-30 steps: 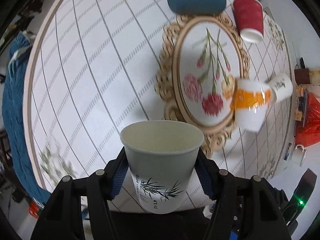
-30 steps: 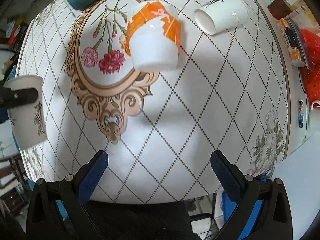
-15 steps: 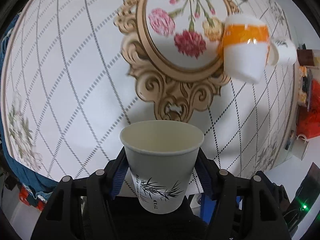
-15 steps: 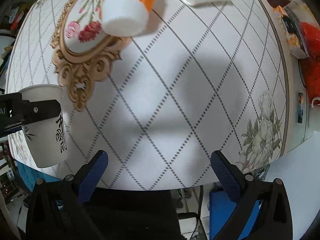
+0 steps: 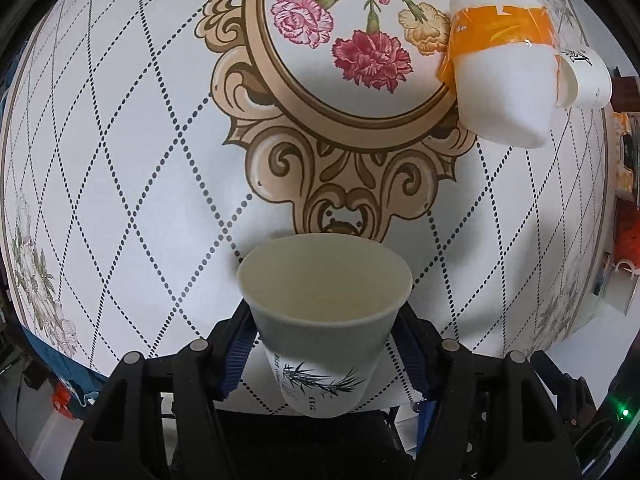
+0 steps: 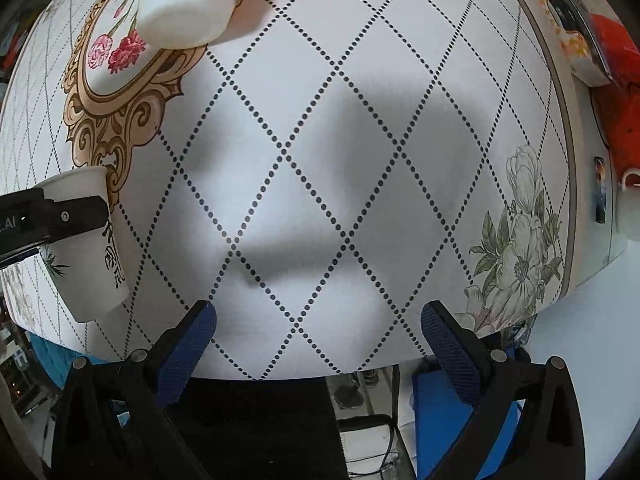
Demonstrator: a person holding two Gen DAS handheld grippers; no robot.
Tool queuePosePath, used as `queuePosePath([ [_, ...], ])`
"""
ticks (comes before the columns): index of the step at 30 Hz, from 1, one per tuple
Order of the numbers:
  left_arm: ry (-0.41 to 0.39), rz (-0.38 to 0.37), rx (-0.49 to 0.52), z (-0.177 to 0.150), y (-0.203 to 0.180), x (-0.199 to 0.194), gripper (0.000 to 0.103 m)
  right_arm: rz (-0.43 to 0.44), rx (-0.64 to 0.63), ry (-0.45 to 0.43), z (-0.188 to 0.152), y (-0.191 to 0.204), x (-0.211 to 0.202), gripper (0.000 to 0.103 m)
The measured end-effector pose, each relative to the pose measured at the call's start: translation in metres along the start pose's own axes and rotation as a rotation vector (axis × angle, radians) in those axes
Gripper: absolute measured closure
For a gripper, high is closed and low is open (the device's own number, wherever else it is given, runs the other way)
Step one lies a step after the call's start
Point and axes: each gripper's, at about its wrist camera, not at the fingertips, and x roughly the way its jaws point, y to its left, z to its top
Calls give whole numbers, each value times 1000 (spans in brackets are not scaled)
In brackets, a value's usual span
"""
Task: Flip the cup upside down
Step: 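Lift the white cup off the table with the left gripper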
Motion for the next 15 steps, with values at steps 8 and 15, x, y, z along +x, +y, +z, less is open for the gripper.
queuePosePath([
  [8,-15,12,22,2,3,-8,15,-3,15,-7,-1,-4,3,0],
  [15,-32,25,43,6,1,-18,14,-11,25,-9,2,-3,-1,0],
])
